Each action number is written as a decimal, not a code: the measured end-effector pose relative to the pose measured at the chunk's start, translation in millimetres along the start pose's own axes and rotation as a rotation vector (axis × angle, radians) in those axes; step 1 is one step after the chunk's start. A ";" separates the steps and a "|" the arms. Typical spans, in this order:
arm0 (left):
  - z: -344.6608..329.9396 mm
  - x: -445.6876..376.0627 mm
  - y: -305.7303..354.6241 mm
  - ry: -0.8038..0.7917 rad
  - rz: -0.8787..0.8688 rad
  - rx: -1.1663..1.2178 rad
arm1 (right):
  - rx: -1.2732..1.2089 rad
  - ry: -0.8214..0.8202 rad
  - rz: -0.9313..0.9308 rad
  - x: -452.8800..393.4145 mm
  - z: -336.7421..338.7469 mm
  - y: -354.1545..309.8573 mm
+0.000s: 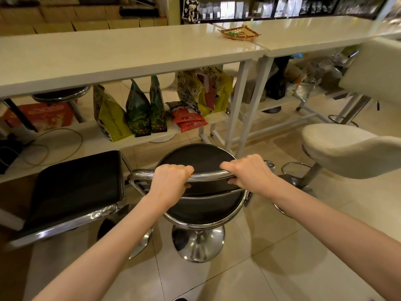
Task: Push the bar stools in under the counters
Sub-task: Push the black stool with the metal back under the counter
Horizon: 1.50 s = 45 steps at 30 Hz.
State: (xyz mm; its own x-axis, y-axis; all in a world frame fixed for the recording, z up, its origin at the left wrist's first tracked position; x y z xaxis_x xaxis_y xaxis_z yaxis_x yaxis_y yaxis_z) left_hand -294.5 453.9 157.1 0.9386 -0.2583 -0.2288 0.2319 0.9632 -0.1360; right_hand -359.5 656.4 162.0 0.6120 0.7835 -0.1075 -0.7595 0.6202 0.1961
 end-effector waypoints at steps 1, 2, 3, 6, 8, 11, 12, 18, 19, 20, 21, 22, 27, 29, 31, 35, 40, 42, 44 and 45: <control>-1.7 -4.7 1.4 -0.012 0.000 -0.006 | -0.003 0.004 -0.010 -0.4 -2.0 4.0; -3.3 -8.7 2.4 -0.026 0.001 -0.011 | -0.005 0.005 -0.018 -1.5 -3.6 7.6; -4.6 -12.4 2.2 -0.035 0.006 -0.018 | -0.007 0.008 -0.021 -3.2 -4.7 10.9; -5.8 -20.4 -5.9 -0.030 0.026 -0.034 | -0.029 0.034 -0.008 -12.8 -5.5 14.5; -6.3 -26.7 -9.6 -0.024 0.040 -0.039 | -0.035 0.044 -0.002 -19.9 -4.2 18.6; -9.5 -35.4 -10.5 -0.034 0.047 -0.056 | -0.031 0.034 -0.016 -25.2 -5.1 25.5; -11.4 -37.5 -10.9 -0.041 0.046 -0.057 | -0.032 0.029 -0.023 -26.3 -6.9 26.8; -14.6 -53.9 -29.5 -0.035 0.067 -0.052 | -0.037 0.043 -0.039 -49.7 -9.8 30.0; -14.8 -56.4 -31.1 -0.033 0.068 -0.049 | -0.038 0.045 -0.038 -52.4 -9.6 31.5; -15.2 -58.7 -31.2 -0.032 0.067 -0.050 | -0.037 0.041 -0.037 -53.9 -10.3 33.3; -15.7 -60.6 -30.4 -0.032 0.063 -0.052 | -0.037 0.035 -0.037 -54.4 -11.3 35.4; -16.5 -62.1 -29.2 -0.036 0.059 -0.052 | -0.038 0.025 -0.037 -54.8 -12.4 37.8; -19.6 -63.2 -26.8 -0.044 0.036 -0.033 | -0.042 0.006 -0.002 -54.0 -16.8 46.5; -19.8 -61.7 -25.6 -0.037 0.025 -0.029 | -0.038 -0.002 0.024 -52.1 -19.9 48.0; -18.8 -61.2 -22.4 -0.036 0.019 -0.012 | -0.041 -0.017 0.030 -51.2 -20.8 51.3; -15.8 -64.9 -14.9 -0.043 0.029 -0.016 | -0.065 -0.014 0.060 -51.7 -17.3 60.9; -15.8 -67.7 0.0 -0.083 0.090 -0.059 | -0.047 0.018 0.112 -50.3 -18.4 74.1; -14.3 -69.7 4.2 -0.091 0.114 -0.070 | -0.061 0.049 0.133 -50.9 -18.8 77.2; -11.3 -70.6 7.3 -0.103 0.142 -0.064 | -0.085 0.073 0.171 -51.3 -19.5 79.6; -11.0 -70.7 8.7 -0.104 0.149 -0.060 | -0.076 0.079 0.189 -52.3 -19.2 80.7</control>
State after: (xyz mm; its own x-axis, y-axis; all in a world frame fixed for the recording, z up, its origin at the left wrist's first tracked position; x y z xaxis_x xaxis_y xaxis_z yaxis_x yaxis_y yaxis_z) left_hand -361.6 479.7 161.6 0.9834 -0.1010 -0.1508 0.0755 0.9832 -0.1662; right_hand -457.0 666.2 164.7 0.4407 0.8847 -0.1522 -0.8751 0.4612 0.1465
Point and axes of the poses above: each hand's wrist, its own x-axis away from the middle knuckle, its own z-axis out of the back of the hand, y = z × x, the point moved 1 cm from there along -x, towards the middle knuckle, and after that the axes turned 3 degrees about -x, right-handed, at the moved point
